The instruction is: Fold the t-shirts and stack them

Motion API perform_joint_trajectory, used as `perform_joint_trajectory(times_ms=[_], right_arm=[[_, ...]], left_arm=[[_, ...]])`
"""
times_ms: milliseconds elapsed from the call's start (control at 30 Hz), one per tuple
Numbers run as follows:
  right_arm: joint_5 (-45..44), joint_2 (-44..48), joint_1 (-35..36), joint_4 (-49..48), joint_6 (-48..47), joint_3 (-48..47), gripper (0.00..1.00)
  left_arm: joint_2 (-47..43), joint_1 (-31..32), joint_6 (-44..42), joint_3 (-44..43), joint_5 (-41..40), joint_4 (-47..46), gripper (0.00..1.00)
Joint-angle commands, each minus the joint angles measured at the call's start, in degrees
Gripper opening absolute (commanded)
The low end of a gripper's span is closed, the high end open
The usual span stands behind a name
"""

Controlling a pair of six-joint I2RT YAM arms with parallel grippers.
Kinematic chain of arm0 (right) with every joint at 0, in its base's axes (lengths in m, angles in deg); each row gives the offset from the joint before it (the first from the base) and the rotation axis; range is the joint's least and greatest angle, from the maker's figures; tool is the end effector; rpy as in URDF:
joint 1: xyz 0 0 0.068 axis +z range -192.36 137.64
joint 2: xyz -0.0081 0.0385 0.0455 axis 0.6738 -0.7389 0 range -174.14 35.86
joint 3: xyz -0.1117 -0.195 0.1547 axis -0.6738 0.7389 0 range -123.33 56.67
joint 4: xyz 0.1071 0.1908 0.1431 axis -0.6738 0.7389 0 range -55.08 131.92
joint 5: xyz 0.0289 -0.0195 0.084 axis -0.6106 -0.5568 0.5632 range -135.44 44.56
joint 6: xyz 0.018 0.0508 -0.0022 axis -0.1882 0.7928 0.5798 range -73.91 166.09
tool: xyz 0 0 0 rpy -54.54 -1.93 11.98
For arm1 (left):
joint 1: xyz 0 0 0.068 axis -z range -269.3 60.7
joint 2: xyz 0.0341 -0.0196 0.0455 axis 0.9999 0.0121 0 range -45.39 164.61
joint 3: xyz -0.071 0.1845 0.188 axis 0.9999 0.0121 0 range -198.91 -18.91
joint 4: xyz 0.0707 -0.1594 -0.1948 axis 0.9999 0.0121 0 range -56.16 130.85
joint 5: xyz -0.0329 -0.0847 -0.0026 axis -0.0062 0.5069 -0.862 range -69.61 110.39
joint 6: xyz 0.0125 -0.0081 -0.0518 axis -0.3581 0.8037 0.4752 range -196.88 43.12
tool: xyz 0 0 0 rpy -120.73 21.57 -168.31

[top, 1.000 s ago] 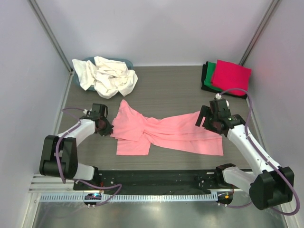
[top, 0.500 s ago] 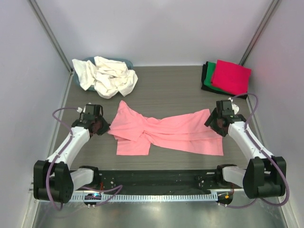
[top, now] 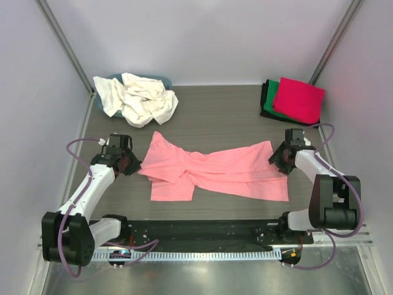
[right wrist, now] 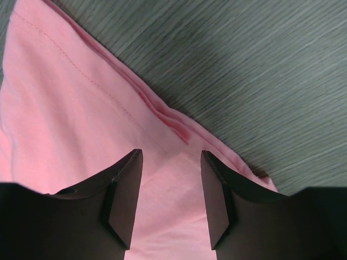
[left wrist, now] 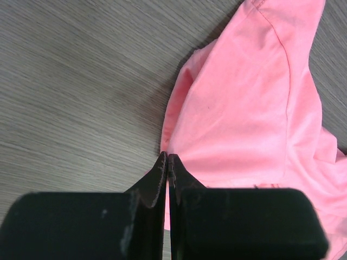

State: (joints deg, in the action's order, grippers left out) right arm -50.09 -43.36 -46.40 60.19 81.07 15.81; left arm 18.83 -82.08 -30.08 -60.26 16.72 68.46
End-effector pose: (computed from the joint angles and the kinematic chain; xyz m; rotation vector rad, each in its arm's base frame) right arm 0.2478 -0.0203 0.1697 0.9177 2.5142 0.0625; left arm 0.2118 -0.0246 0.2189 -0.9012 2.4334 -0.2696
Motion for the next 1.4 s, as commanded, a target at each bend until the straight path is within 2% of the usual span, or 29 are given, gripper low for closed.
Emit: perform_joint_trajectory(times_ms=[0, 267, 500, 733, 900, 1067, 1167, 1233, 1367], right_arm=[[2.0, -1.1, -0.45, -4.53, -0.79, -0.1, 0.52], [3.06, -4.63, -1.06, -7.08, -0.79, -0.18, 0.44], [2.71, -3.49, -1.42, -6.12, -1.41, -0.71, 0.28], [1.57, -0.67, -1.42, -3.57, -2.46, -1.24, 0.27], [1.22, 0.2, -1.42, -2.43, -3.25, -1.85, 0.34], [0.51, 0.21, -1.42, -1.81, -3.69, -2.73, 0.33], [0.43, -0.49, -1.42, -2.07, -3.87, -3.08, 0.26], [0.43, -1.28, -1.42, -2.34, -3.96, -3.26, 0.13], [0.16, -1.81, -1.42, -2.69, -4.31, -3.17, 0.01]], left_arm=[[-0.86, -0.1, -1.19, -0.76, -0.47, 0.02, 0.0], [-0.77, -0.1, -1.02, -0.76, -0.65, -0.16, 0.0], [-1.21, -0.1, -1.02, -0.93, -1.09, 0.46, 0.0], [-1.82, -0.02, -0.84, -1.64, -1.0, 1.34, 0.0], [-2.09, -0.1, -0.84, -1.55, -1.0, 1.69, 0.0], [-2.26, -0.02, -0.84, -1.46, -1.26, 1.78, 0.0], [-1.91, -0.02, -0.84, -1.46, -1.35, 1.69, 0.0], [-1.82, -0.1, -0.93, -1.46, -1.52, 1.78, 0.0], [-1.74, -0.02, -1.01, -1.37, -1.7, 1.6, 0.0]])
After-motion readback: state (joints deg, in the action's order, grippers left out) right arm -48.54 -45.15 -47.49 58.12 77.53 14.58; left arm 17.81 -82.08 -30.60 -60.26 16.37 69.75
